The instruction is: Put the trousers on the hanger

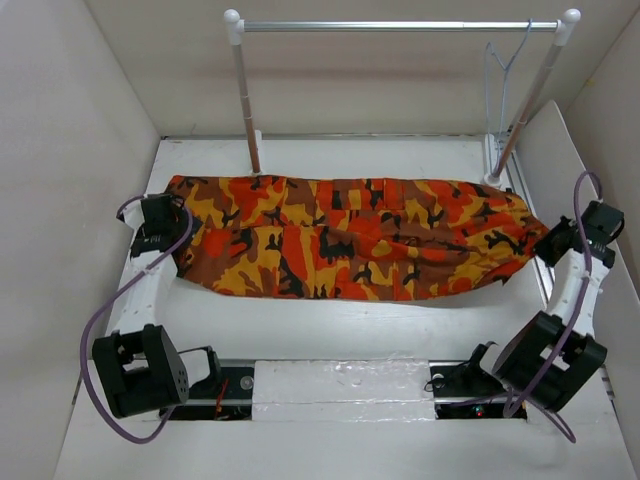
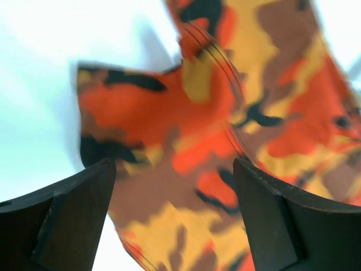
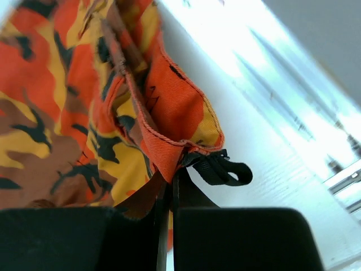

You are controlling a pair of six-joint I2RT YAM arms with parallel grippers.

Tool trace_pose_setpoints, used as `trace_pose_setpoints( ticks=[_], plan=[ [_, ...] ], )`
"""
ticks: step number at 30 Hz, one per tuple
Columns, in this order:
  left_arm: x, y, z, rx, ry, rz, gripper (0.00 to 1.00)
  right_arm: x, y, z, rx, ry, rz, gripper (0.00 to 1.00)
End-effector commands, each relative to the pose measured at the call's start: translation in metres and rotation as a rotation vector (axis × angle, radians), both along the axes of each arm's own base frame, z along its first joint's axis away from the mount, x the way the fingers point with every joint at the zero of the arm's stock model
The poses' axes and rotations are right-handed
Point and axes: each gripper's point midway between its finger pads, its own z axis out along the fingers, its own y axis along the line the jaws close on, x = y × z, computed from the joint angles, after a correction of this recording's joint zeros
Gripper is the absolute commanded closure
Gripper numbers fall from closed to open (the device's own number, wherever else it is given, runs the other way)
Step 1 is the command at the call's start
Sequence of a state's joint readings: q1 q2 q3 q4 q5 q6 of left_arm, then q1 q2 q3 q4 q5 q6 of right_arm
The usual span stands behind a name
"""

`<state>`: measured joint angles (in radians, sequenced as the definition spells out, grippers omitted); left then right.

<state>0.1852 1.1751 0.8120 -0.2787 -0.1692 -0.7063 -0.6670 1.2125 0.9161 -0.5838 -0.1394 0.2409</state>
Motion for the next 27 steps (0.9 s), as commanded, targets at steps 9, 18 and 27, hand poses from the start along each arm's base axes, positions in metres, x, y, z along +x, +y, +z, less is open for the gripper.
trace_pose_setpoints(
  ticks=[9, 18, 27],
  plan=[
    [-0.018, 0.056, -0.045, -0.162, 0.197, 0.16, 0.32, 0.015, 0.009, 0.013, -0.028, -0.127, 0.014, 1.0],
    [-0.051, 0.048, -0.085, -0.162, 0.285, 0.18, 0.3, 0.025, 0.017, 0.01, -0.016, -0.162, 0.074, 1.0],
    [-0.071, 0.093, -0.082, -0.101, 0.352, 0.34, 1.0, 0.022, 0.021, -0.003, 0.006, -0.162, 0.086, 1.0]
  ],
)
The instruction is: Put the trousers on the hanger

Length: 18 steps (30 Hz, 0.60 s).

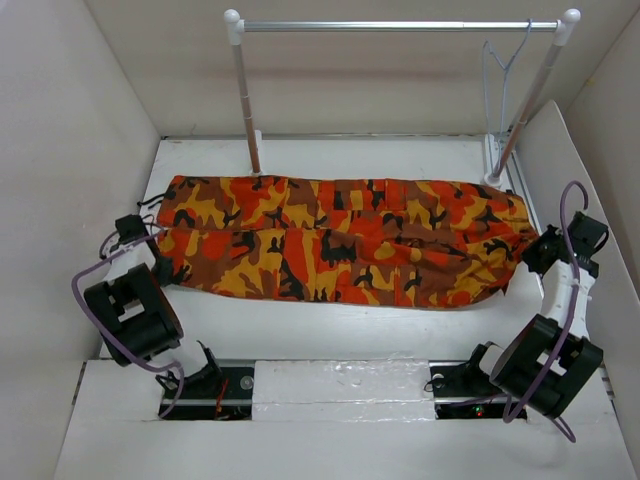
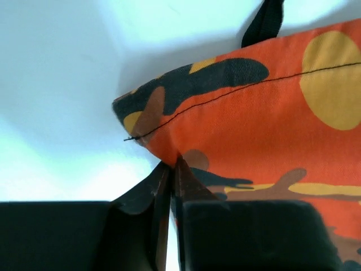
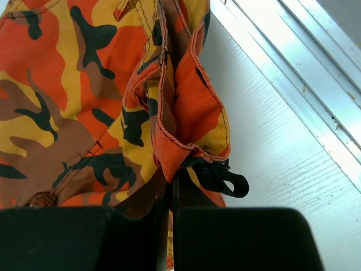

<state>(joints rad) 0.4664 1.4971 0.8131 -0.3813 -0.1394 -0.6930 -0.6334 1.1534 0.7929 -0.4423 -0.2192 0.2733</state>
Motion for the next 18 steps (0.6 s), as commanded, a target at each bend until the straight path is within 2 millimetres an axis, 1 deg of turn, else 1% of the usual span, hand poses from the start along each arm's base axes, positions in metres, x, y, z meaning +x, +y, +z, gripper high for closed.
trace_pose_setpoints(
  ticks=[1, 2, 3, 5, 6, 7, 10, 11, 12, 14, 16, 18],
  plan=[
    [-0.01, 0.036, 0.039, 0.102, -0.074, 0.098, 0.97, 0.01, 0.001, 0.003, -0.007, -0.058, 0.026, 1.0],
    [-0.011, 0.037, 0.043, 0.113, -0.071, 0.104, 0.83, 0.011, 0.002, 0.003, 0.001, -0.069, 0.031, 1.0],
    [-0.014, 0.043, 0.048, 0.137, -0.051, 0.117, 0.64, 0.009, 0.004, -0.002, 0.009, -0.063, 0.028, 1.0],
    [-0.019, 0.034, 0.045, 0.119, -0.034, 0.115, 0.48, 0.01, 0.006, -0.003, 0.019, -0.073, 0.031, 1.0],
    [-0.027, 0.028, 0.038, 0.107, -0.02, 0.113, 0.33, 0.01, 0.006, -0.004, 0.019, -0.073, 0.031, 1.0],
    [-0.03, 0.032, 0.044, 0.124, -0.046, 0.132, 0.28, 0.01, 0.006, -0.005, 0.019, -0.07, 0.033, 1.0],
    [-0.044, 0.031, 0.044, 0.154, -0.019, 0.134, 0.25, 0.009, 0.005, -0.003, 0.011, -0.063, 0.039, 1.0],
    [-0.045, 0.03, 0.042, 0.151, -0.014, 0.124, 0.25, 0.01, 0.007, 0.0, 0.013, -0.074, 0.044, 1.0],
    [-0.046, 0.026, 0.038, 0.135, -0.016, 0.116, 0.27, 0.01, 0.008, 0.001, 0.013, -0.081, 0.044, 1.0],
    [-0.043, 0.024, 0.031, 0.114, -0.02, 0.111, 0.29, 0.01, 0.01, 0.004, 0.015, -0.098, 0.042, 1.0],
    [-0.041, 0.019, 0.021, 0.079, -0.016, 0.116, 0.3, 0.009, 0.011, 0.004, 0.015, -0.097, 0.045, 1.0],
    [-0.037, 0.014, 0.014, 0.038, -0.022, 0.118, 0.33, 0.005, 0.01, 0.004, 0.002, -0.082, 0.044, 1.0]
  ],
)
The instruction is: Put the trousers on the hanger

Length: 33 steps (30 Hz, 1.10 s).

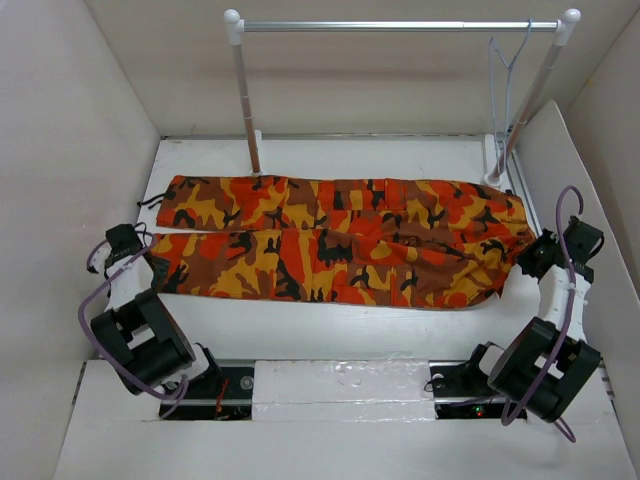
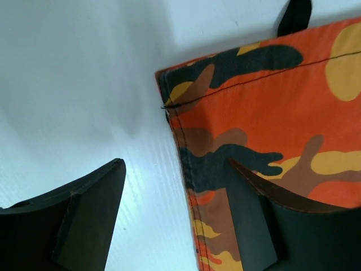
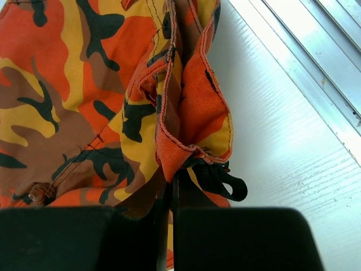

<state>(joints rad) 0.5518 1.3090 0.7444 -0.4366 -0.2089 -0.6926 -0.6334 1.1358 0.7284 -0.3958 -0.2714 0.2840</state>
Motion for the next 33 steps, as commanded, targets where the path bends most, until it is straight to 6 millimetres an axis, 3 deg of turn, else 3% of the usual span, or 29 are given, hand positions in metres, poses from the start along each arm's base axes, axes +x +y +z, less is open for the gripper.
trace_pose_setpoints(
  ticks=[1, 2, 3, 4, 6, 8, 10, 15, 16, 17, 18, 20, 22, 23, 26, 28, 29, 30, 31, 32, 33],
  plan=[
    [0.004, -0.006, -0.016, -0.059, 0.001, 0.0, 0.34, 0.002, -0.003, 0.015, -0.036, -0.05, 0.008, 1.0],
    [0.006, -0.007, -0.019, -0.067, 0.002, -0.002, 0.36, 0.0, -0.003, 0.015, -0.038, -0.045, 0.006, 1.0],
    [0.012, -0.007, -0.024, -0.079, -0.001, -0.04, 0.57, -0.006, -0.004, 0.017, -0.051, -0.04, -0.003, 1.0],
    [0.012, -0.007, -0.024, -0.079, -0.001, -0.04, 0.57, -0.006, -0.004, 0.017, -0.052, -0.04, -0.003, 1.0],
    [0.012, 0.0, -0.02, -0.052, 0.02, -0.038, 1.0, -0.017, -0.005, 0.017, -0.067, -0.008, 0.001, 1.0],
    [0.013, 0.008, -0.006, -0.022, 0.013, -0.031, 1.0, -0.03, -0.008, 0.025, -0.122, 0.025, -0.01, 1.0],
    [0.022, 0.021, 0.028, 0.046, -0.035, -0.018, 1.0, -0.033, -0.009, 0.036, -0.165, 0.007, -0.015, 1.0],
    [0.062, 0.019, 0.078, 0.03, -0.216, 0.002, 1.0, -0.016, -0.024, 0.044, -0.189, -0.016, -0.03, 1.0],
    [0.073, 0.013, 0.091, 0.041, -0.255, -0.023, 1.0, -0.006, -0.03, 0.059, -0.202, -0.043, -0.025, 1.0],
    [0.091, 0.016, 0.119, 0.07, -0.332, -0.028, 1.0, 0.009, -0.034, 0.061, -0.175, -0.046, -0.02, 1.0],
    [0.091, 0.016, 0.12, 0.07, -0.332, -0.028, 1.0, 0.009, -0.034, 0.061, -0.175, -0.046, -0.02, 1.0],
    [0.106, 0.018, 0.143, 0.082, -0.383, -0.037, 1.0, 0.036, -0.034, 0.077, -0.177, -0.107, -0.005, 1.0],
    [0.116, 0.023, 0.151, 0.086, -0.397, -0.044, 1.0, 0.057, -0.039, 0.094, -0.19, -0.153, -0.006, 1.0],
    [0.123, 0.026, 0.163, 0.102, -0.425, -0.046, 1.0, 0.066, -0.041, 0.083, -0.169, -0.12, 0.001, 1.0],
    [0.145, 0.027, 0.183, 0.169, -0.454, -0.079, 1.0, 0.095, -0.046, 0.083, -0.168, -0.091, 0.03, 1.0],
    [0.163, 0.026, 0.19, 0.202, -0.47, -0.105, 1.0, 0.112, -0.047, 0.084, -0.18, -0.085, 0.041, 1.0],
    [0.175, 0.021, 0.2, 0.231, -0.489, -0.124, 1.0, 0.124, -0.051, 0.096, -0.196, -0.111, 0.037, 1.0],
    [0.188, 0.021, 0.194, 0.238, -0.478, -0.133, 1.0, 0.136, -0.052, 0.085, -0.184, -0.093, 0.043, 1.0],
    [0.203, 0.021, 0.206, 0.253, -0.507, -0.14, 1.0, 0.145, -0.052, 0.084, -0.176, -0.093, 0.043, 1.0],
    [0.221, 0.013, 0.187, 0.23, -0.468, -0.165, 1.0, 0.157, -0.059, 0.097, -0.19, -0.121, 0.038, 1.0],
    [0.233, 0.01, 0.183, 0.227, -0.457, -0.174, 1.0, 0.168, -0.059, 0.08, -0.168, -0.083, 0.048, 1.0]
  ],
)
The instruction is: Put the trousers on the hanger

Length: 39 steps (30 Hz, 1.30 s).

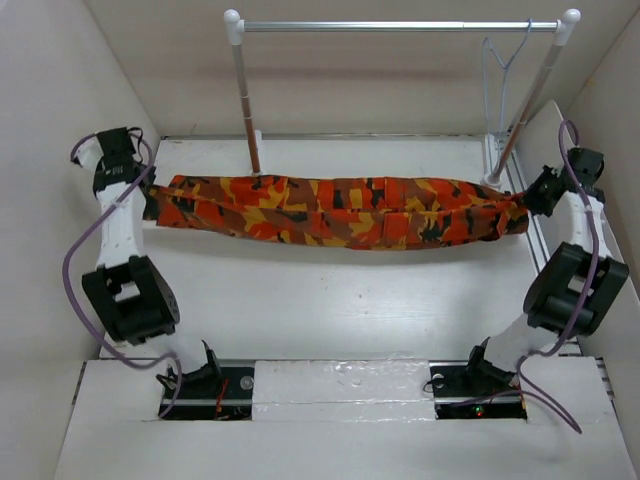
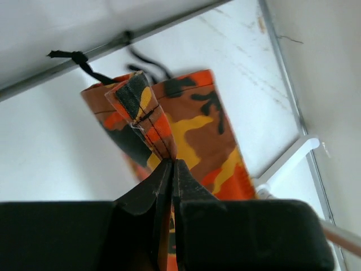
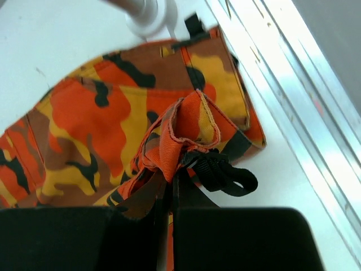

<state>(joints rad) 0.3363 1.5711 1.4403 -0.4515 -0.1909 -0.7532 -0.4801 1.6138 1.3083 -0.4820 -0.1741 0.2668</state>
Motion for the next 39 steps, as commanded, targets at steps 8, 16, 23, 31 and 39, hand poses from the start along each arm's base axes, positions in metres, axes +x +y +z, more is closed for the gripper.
trace_pose_setpoints(
  ticks=[8, 16, 23, 31, 39],
  plan=[
    [0.139, 0.006, 0.006, 0.122, -0.064, -0.038, 0.79, 0.103, -0.044, 0.035, -0.07, -0.161, -0.031, 0.75],
    [0.156, -0.001, 0.011, 0.124, -0.091, -0.116, 0.25, 0.123, -0.041, 0.048, -0.03, -0.229, 0.044, 0.24],
    [0.039, -0.039, -0.046, 0.044, -0.046, -0.138, 0.36, 0.065, -0.012, 0.064, -0.108, -0.275, 0.127, 0.76],
    [0.041, -0.044, -0.101, -0.1, 0.02, -0.206, 0.41, 0.004, 0.044, 0.047, -0.115, -0.339, 0.197, 0.88],
    [0.095, -0.013, -0.118, -0.121, -0.002, -0.161, 0.52, -0.011, 0.138, 0.039, -0.069, -0.377, 0.495, 0.72]
  ],
)
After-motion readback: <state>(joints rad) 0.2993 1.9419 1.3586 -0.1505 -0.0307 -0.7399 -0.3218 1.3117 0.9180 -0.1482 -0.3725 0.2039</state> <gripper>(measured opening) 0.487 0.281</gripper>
